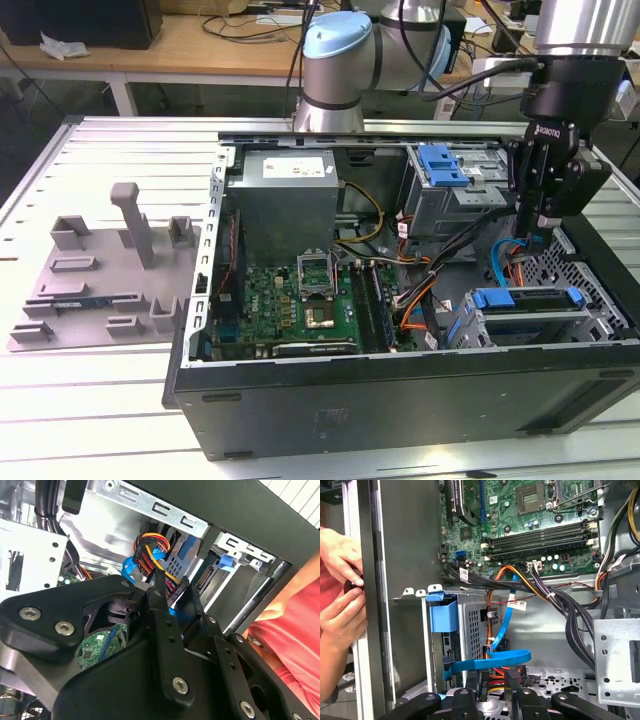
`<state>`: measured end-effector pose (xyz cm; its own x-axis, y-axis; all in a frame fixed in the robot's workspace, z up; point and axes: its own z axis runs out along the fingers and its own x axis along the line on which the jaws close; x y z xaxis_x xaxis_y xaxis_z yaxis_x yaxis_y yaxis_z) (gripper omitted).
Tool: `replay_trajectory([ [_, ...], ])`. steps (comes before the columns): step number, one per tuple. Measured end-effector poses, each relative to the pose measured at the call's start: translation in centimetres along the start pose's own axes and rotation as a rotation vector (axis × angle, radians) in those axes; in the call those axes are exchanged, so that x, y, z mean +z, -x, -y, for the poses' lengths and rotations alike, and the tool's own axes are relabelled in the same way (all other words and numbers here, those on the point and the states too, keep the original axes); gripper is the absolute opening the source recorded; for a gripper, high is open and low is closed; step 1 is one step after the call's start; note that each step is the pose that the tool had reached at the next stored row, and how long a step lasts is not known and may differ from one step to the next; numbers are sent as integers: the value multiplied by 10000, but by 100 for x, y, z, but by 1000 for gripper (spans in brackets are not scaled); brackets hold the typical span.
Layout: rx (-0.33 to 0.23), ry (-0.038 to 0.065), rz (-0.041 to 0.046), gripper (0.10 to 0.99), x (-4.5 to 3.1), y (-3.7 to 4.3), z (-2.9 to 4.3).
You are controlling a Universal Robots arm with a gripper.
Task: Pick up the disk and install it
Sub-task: 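Insert the first disk wire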
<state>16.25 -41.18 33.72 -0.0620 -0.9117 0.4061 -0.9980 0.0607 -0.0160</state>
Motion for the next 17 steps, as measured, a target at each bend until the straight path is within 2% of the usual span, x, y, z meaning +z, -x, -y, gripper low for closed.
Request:
replay_trajectory([
  [2, 0, -2, -38, 349, 0, 5, -1],
  [7, 4, -20, -279, 349, 5, 45, -2],
  [17, 22, -67, -330, 337, -3, 89, -4],
])
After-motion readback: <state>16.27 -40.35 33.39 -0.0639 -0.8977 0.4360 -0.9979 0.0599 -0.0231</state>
